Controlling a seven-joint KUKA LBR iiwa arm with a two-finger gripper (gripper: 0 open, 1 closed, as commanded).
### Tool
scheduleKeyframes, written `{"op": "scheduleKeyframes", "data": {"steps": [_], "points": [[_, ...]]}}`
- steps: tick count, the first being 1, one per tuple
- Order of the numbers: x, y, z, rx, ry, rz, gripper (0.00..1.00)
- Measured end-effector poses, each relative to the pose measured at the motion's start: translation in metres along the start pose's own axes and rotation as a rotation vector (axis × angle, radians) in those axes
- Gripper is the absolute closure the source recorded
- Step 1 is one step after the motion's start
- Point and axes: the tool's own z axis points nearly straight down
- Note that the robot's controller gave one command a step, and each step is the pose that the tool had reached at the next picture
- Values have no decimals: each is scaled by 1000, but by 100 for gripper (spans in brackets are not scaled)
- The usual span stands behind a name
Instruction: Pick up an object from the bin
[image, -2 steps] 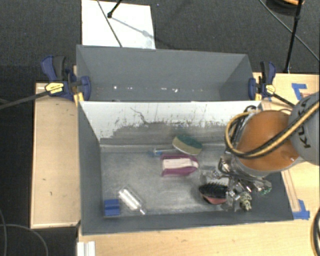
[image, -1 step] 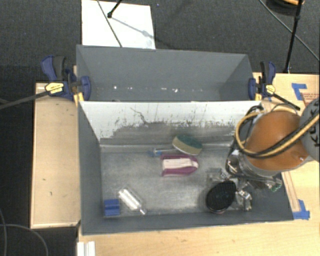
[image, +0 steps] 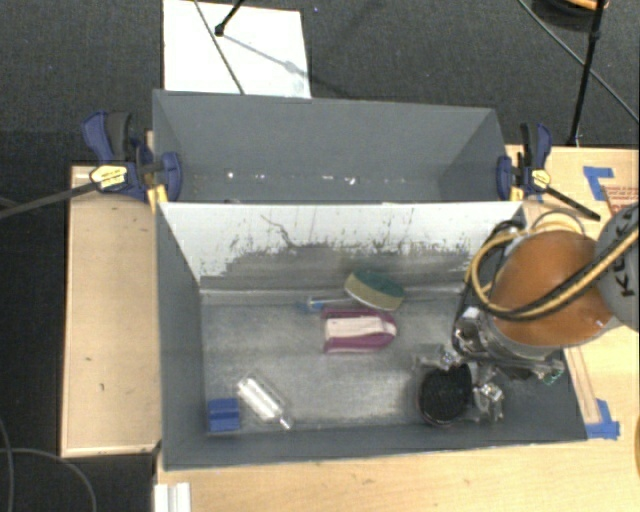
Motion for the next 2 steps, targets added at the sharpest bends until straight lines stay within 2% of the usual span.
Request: {"op": "scheduleKeyframes", "data": {"steps": [1, 2], "points": [[-1, 0, 0, 1, -1, -2, 0], [-1, 0, 0, 1, -1, -4, 100]]}}
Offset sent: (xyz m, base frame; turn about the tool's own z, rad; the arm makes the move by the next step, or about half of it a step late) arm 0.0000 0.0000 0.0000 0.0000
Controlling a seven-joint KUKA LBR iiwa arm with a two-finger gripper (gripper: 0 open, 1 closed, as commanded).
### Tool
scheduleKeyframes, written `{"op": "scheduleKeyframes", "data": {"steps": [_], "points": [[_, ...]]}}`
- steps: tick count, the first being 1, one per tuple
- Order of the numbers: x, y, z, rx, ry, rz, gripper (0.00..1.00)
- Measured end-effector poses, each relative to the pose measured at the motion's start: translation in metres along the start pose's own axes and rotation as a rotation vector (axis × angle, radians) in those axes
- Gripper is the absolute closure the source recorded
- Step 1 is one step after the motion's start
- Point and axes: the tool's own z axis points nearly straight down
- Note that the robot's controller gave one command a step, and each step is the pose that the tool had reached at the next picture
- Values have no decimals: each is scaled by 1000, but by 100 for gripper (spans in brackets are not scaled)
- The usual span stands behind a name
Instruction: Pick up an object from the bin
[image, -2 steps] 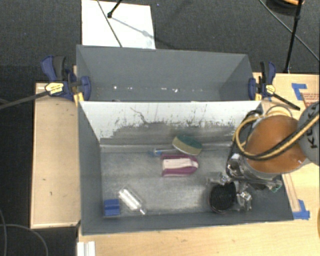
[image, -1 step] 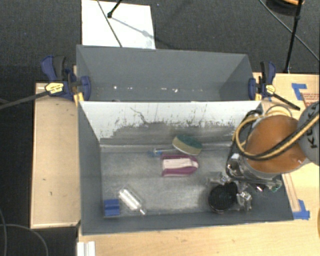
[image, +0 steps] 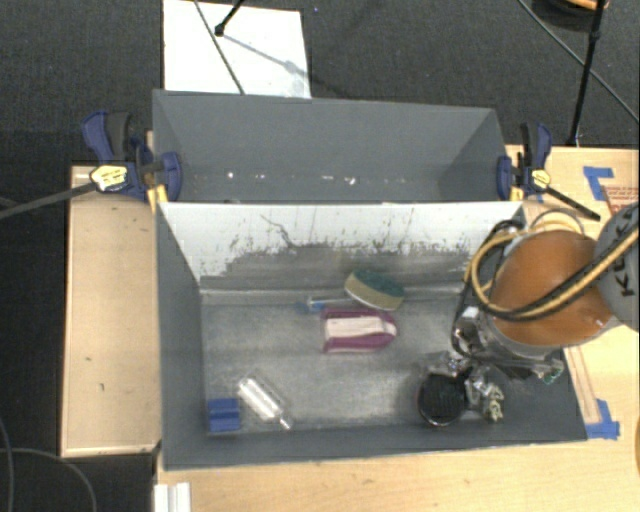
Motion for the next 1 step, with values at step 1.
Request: {"op": "scheduleKeyframes", "data": {"steps": [1], "points": [[-1, -1, -62, 5, -4, 3, 100]]}}
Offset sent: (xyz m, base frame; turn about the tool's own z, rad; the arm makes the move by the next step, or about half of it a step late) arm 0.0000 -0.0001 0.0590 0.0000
